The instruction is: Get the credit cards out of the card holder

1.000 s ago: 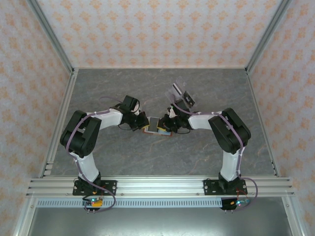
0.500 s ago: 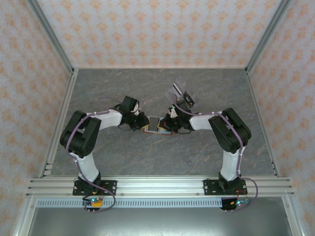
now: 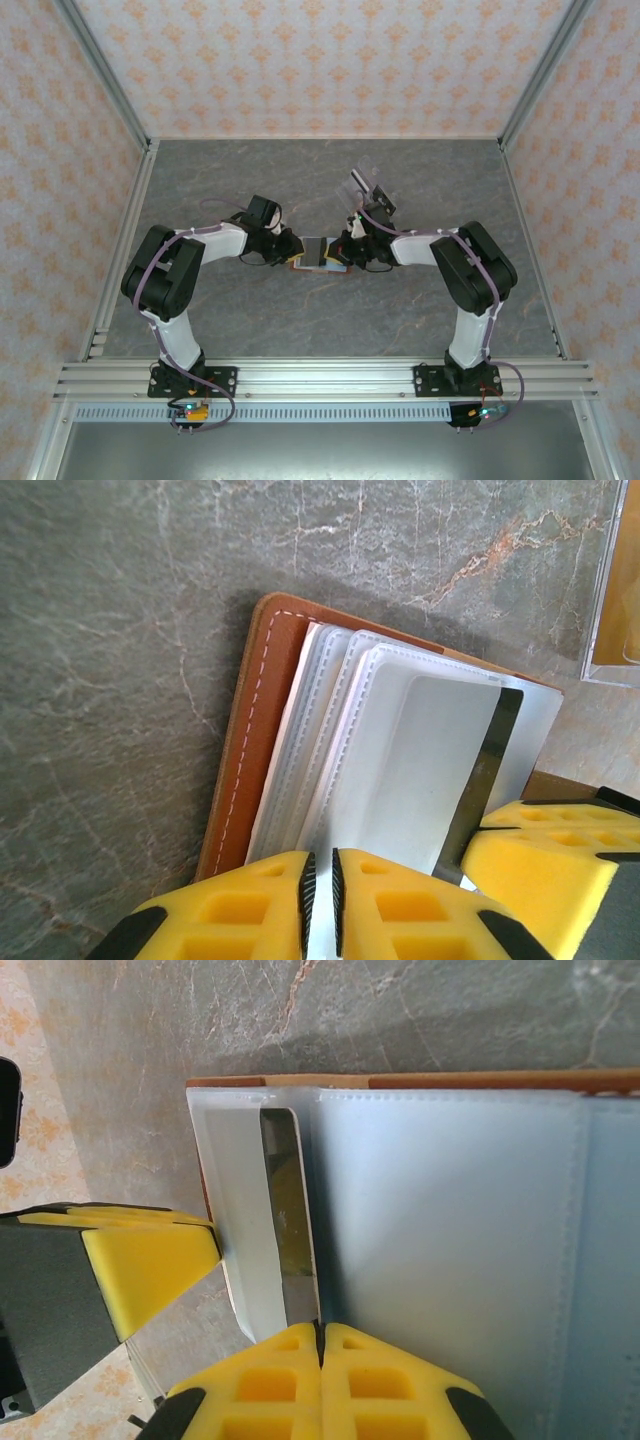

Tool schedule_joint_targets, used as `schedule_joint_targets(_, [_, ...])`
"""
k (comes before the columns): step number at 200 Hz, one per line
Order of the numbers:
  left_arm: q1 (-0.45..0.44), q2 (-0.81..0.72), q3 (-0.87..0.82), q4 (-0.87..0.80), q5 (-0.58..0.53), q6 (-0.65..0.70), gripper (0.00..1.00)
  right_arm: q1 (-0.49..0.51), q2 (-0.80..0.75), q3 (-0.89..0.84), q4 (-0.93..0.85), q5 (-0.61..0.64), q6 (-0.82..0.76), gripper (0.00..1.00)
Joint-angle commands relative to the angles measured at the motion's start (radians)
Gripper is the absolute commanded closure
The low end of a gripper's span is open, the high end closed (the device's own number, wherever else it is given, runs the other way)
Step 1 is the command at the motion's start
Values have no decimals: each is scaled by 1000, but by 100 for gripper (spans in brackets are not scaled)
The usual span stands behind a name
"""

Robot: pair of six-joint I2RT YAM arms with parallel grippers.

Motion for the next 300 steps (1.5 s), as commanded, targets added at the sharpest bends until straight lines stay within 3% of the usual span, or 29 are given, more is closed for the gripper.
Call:
schedule_joint_targets(1, [8, -9, -25, -64, -21, 5, 83, -5, -28, -6, -42, 23, -42, 100])
schedule_joint_targets(58, [2, -105, 48, -144, -30, 65, 82, -6, -5, 15, -77, 39, -59, 100])
schedule_joint_targets(124, [-33, 22, 99, -110, -16, 38, 89, -6, 6, 28, -65, 37, -40, 100])
schedule_joint_targets(161, [-33, 68, 104, -153, -45, 49, 92, -6, 16, 19, -32, 38, -13, 79])
schedule_joint_targets(184, [-32, 65, 84, -173, -70, 58, 92, -6, 30, 29, -28, 39, -5, 73])
schedule_joint_targets(268, [-29, 78, 47, -170, -84, 55, 93, -6, 72, 60, -5, 43, 21, 72])
schedule_joint_targets(300, [-29, 78, 51, -172, -84, 54, 93, -6, 70, 61, -4, 46, 17, 81])
